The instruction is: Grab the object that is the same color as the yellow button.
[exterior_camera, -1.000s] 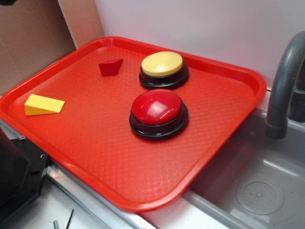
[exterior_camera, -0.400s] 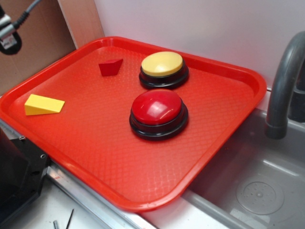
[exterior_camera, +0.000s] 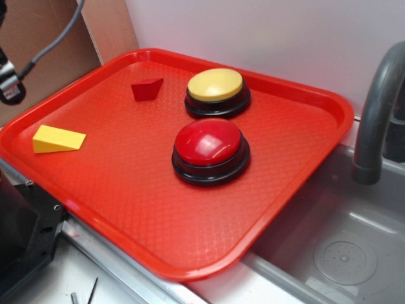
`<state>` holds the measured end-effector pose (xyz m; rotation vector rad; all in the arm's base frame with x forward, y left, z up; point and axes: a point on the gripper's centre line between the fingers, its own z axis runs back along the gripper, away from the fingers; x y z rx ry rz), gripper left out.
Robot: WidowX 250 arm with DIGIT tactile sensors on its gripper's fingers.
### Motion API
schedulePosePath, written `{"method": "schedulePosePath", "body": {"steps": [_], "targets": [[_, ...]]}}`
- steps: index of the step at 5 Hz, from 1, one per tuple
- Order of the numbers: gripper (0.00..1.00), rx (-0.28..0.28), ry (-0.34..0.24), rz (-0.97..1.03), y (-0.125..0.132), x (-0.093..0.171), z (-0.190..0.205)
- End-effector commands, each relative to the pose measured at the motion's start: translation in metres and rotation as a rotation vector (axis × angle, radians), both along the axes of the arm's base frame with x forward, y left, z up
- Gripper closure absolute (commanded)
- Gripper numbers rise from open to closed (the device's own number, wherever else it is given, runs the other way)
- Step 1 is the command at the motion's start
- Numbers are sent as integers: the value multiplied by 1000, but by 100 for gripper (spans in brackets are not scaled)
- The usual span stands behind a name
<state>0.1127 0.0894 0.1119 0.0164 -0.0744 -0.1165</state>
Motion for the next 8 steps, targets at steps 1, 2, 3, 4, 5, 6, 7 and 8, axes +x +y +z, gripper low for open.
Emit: {"method": "schedulePosePath", "body": {"steps": [1, 2, 3, 4, 5, 6, 7, 8], "targets": [[0, 61, 33, -105, 32, 11, -32], [0, 39, 11, -162, 30, 16, -43], [0, 65, -72, -295, 26, 23, -45], [0, 65, -72, -295, 26, 23, -45], [0, 65, -72, -295, 26, 23, -45], [0, 65, -72, -295, 26, 23, -45], [0, 55, 3, -478, 16, 25, -56], [0, 76, -7, -556, 12, 23, -64]]}}
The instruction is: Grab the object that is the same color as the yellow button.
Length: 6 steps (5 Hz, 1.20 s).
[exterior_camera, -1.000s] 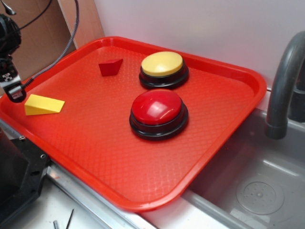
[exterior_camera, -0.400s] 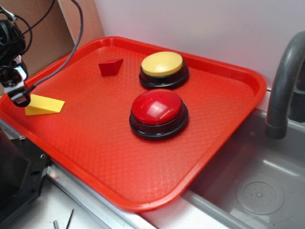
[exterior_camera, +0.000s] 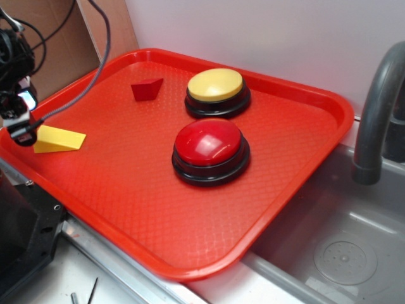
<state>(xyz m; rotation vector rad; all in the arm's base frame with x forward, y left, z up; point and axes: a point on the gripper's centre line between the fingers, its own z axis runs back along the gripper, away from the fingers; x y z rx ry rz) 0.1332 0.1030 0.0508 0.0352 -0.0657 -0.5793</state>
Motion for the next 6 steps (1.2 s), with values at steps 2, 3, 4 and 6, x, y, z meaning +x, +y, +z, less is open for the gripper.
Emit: {"method": "schedulePosePath", "body": {"steps": [2, 3, 4, 6], "targets": [[0, 61, 37, -123, 0, 11, -30], [0, 55, 78, -126, 9, -1, -41], [45, 49, 73, -111, 12, -6, -41], [100, 41, 35, -103, 8, -6, -29]]}}
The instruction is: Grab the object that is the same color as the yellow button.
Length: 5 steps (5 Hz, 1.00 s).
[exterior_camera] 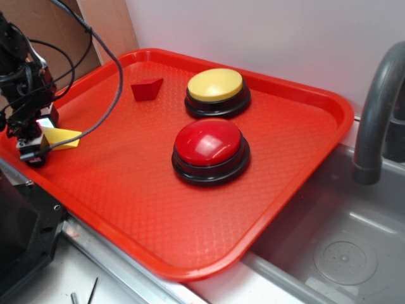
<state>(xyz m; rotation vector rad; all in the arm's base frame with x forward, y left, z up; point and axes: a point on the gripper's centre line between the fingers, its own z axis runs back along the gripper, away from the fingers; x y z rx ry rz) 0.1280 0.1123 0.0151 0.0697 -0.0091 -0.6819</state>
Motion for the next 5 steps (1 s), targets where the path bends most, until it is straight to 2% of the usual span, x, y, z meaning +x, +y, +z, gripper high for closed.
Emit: {"method": "schedulePosePath", "body": {"steps": [1, 2, 3, 4, 5], "targets": [[100, -26, -17, 102, -14, 9, 27], [100, -44, -3, 329, -45, 35, 72], [100, -176, 4, 443, -44, 39, 93], [100, -148, 14, 543, -46, 40, 103], [100, -157, -70, 630, -51, 32, 128]]}}
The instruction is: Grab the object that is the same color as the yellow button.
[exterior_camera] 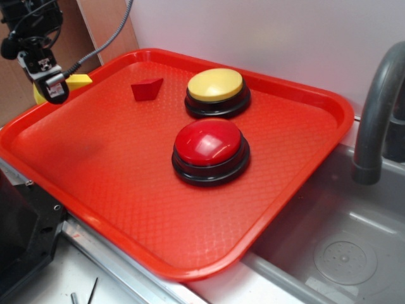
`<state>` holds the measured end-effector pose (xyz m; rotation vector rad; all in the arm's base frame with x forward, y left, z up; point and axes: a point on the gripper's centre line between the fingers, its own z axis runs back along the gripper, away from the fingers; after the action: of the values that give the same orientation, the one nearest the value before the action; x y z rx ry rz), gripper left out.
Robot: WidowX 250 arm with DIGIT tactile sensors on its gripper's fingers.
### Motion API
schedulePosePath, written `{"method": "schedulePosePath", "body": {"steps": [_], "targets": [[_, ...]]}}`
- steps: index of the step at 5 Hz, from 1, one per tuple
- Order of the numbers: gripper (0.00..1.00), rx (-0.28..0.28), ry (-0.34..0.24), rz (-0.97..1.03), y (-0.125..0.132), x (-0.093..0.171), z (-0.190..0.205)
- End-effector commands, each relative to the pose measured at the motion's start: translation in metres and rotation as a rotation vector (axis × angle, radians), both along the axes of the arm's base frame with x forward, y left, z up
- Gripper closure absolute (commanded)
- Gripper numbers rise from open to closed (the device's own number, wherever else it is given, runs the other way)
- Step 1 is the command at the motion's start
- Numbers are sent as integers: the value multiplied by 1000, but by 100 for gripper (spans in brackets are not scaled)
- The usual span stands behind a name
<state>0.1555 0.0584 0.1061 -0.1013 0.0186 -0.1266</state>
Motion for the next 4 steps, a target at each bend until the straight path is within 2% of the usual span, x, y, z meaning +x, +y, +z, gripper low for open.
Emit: {"method": "schedulePosePath", "body": {"steps": [1, 2, 3, 4], "targets": [[100, 128, -165, 104, -6, 1, 57], [100, 127, -169, 67, -21, 2, 66], [100, 127, -134, 61, -36, 6, 66], [100, 82, -127, 103, -35, 5, 60]]}}
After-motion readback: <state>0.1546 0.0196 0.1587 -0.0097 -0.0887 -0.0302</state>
